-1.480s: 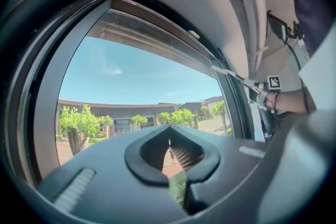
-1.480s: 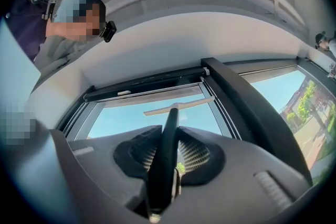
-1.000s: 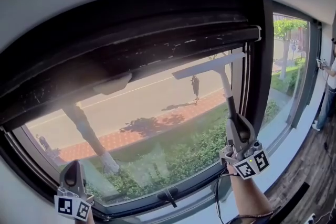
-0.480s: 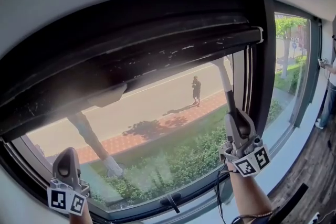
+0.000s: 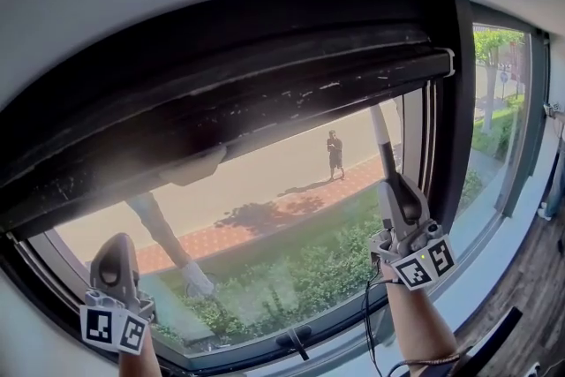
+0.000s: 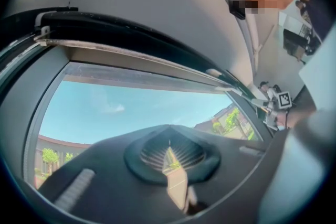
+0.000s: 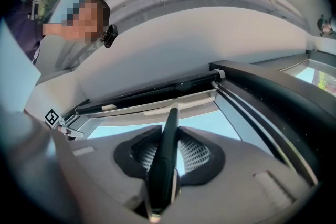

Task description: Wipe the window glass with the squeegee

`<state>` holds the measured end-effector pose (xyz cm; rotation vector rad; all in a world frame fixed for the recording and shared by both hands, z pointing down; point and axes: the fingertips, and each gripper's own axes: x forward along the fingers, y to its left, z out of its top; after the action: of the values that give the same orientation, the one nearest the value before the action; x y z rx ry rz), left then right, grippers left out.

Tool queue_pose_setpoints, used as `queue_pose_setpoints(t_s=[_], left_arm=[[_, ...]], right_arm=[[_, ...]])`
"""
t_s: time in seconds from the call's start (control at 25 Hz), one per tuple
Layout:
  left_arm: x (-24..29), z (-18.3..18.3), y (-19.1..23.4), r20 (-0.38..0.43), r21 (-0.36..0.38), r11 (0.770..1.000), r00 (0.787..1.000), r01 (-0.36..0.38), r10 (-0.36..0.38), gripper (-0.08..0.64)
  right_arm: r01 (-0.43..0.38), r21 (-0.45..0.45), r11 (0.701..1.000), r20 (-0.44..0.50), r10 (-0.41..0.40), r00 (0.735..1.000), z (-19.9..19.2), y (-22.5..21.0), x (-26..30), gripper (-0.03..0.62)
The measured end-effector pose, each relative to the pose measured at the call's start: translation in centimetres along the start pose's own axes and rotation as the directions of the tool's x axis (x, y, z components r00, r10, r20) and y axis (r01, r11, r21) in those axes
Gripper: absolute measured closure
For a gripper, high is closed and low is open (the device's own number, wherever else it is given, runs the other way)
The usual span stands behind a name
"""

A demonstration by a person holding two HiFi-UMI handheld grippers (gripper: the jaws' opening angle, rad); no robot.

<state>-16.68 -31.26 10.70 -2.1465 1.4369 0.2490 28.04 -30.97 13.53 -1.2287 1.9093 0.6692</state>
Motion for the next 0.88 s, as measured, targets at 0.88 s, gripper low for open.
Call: queue_pose_setpoints(t_s=[0.88], left_arm=[[-2.9,-1.6,-2.9,-0.063,-0.022,1.0,0.998,-0.004,0.002,0.569]], right_arm=[[0.019,0.044,0.999,-0.066,-0.016,0.998,-2.0,0.0,-3.1,0.491]])
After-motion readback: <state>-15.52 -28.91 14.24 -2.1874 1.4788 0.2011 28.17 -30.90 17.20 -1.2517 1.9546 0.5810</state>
